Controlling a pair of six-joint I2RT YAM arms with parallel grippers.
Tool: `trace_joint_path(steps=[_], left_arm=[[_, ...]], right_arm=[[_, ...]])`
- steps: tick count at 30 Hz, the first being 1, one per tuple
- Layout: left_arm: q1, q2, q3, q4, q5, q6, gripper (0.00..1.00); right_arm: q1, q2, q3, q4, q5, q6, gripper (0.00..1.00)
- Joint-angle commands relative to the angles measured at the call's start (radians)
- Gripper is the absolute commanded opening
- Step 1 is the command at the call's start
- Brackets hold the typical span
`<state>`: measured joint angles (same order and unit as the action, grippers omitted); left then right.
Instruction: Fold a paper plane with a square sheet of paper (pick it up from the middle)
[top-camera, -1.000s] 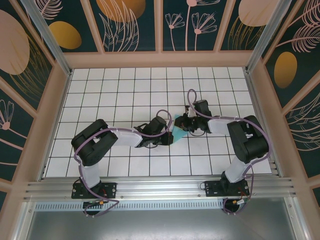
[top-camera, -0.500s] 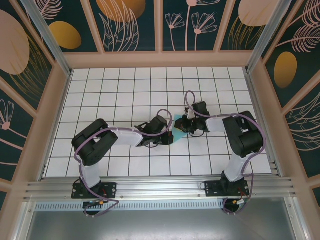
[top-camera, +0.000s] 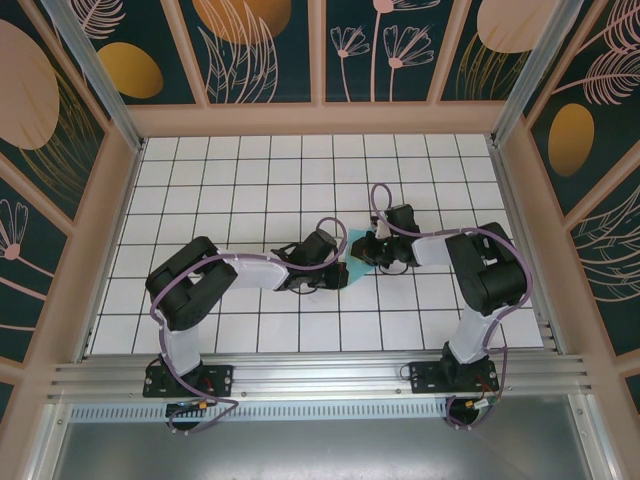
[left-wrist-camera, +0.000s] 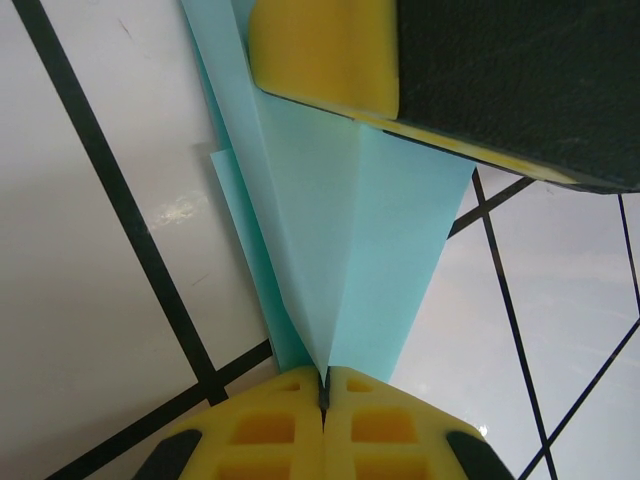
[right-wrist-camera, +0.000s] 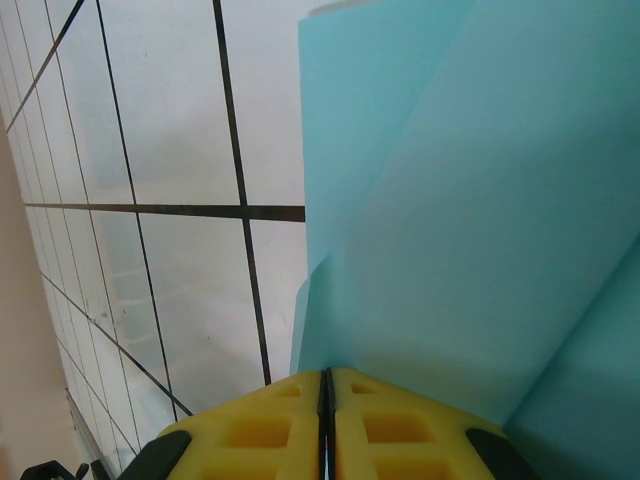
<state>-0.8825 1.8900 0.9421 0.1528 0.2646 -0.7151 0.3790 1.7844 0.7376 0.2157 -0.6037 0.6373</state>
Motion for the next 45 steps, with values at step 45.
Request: trace_joint_path(steps=[45], left_arm=[[0.015,0.035,-0.169,0.413,0.143,-0.403,0.08]], right_arm=[[-0.010,0.055,-0.029,-0.113,0.072,-0.082,0.13]])
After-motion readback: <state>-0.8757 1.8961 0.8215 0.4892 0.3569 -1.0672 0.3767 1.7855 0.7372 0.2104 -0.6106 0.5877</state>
